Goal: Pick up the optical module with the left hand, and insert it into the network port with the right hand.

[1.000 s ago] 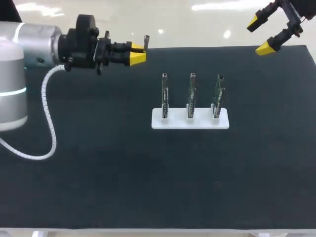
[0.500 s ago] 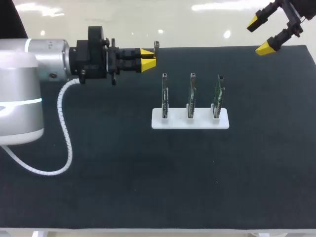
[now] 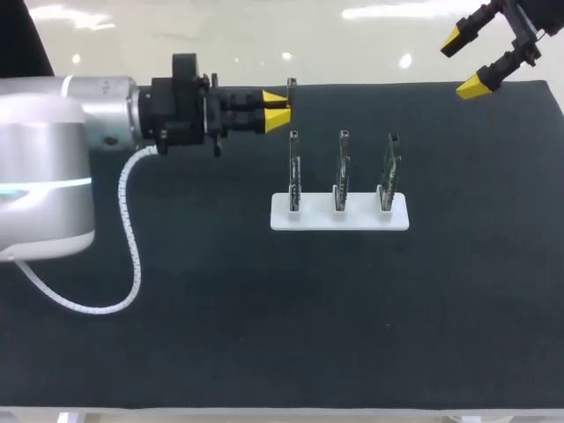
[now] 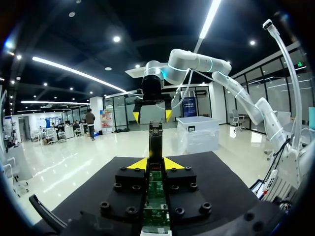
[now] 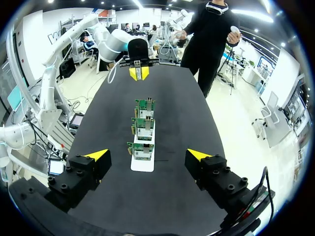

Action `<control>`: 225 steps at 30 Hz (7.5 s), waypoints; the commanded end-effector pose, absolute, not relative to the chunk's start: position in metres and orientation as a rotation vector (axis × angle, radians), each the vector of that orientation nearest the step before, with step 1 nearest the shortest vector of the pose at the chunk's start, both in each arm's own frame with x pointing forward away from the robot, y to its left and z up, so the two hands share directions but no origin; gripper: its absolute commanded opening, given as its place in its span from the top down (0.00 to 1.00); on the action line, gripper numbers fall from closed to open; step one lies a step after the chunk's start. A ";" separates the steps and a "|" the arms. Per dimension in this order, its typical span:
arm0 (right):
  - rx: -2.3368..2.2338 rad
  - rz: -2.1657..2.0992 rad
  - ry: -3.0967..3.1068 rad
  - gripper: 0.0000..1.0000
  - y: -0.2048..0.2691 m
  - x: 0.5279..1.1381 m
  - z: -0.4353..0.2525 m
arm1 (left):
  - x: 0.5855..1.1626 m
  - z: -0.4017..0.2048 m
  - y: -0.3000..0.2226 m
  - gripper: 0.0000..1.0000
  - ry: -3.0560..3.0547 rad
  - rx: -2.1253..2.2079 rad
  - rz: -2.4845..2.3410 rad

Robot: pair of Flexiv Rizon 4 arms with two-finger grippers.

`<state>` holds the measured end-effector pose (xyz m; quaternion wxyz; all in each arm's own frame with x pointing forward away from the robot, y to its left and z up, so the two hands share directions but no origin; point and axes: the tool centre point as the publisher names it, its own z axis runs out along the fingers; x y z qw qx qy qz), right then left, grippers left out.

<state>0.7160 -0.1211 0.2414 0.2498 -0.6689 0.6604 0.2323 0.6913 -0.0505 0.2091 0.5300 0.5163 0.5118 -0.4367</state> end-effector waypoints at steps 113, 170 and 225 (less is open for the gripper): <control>-1.607 0.645 1.842 0.63 0.101 0.692 0.246 | 0.699 0.206 -0.054 1.00 1.218 1.249 -1.044; -1.635 0.647 1.824 1.00 0.097 0.701 0.241 | 0.693 0.202 0.046 0.00 1.517 1.640 -0.844; -1.841 0.629 1.885 1.00 -0.031 0.715 0.207 | 0.692 0.213 0.075 0.00 1.508 1.720 -0.889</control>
